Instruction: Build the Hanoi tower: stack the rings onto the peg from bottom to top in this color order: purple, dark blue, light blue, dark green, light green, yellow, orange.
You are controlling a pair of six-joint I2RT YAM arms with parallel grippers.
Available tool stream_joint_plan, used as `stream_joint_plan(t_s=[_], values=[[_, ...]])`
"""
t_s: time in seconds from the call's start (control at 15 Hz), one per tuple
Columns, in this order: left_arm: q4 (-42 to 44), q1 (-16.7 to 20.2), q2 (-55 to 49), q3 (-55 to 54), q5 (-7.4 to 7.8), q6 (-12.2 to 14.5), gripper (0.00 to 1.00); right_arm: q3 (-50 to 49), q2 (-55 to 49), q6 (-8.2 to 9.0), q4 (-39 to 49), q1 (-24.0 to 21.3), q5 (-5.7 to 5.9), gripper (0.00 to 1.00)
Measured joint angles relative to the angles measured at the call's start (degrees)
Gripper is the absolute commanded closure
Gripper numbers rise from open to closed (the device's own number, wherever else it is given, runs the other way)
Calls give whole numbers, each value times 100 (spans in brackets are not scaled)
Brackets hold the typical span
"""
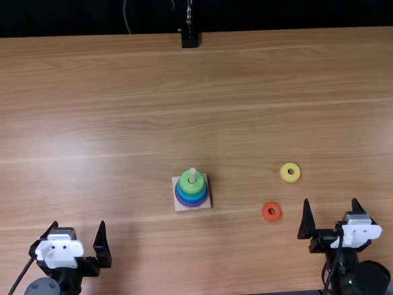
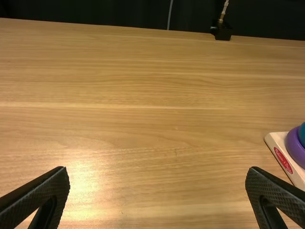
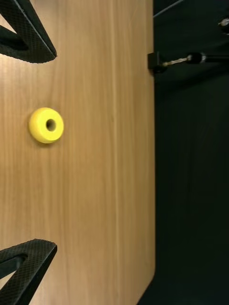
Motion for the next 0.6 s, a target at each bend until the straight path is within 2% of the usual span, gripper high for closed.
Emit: stream_joint_plan(t_s=[0.13,0.27,0.47,0.6], values=[[2,2,0,2,2,2,0,597,39,9,76,0,0,0],[0,0,0,2,2,2,0,1519,535,15,162,2,-2,0],[0,2,2,2,0,0,0,2562,1674,15,177,2,-2,0],[2,2,0,2,-2,2,0,3473,2780,9,9,20,-2,0]])
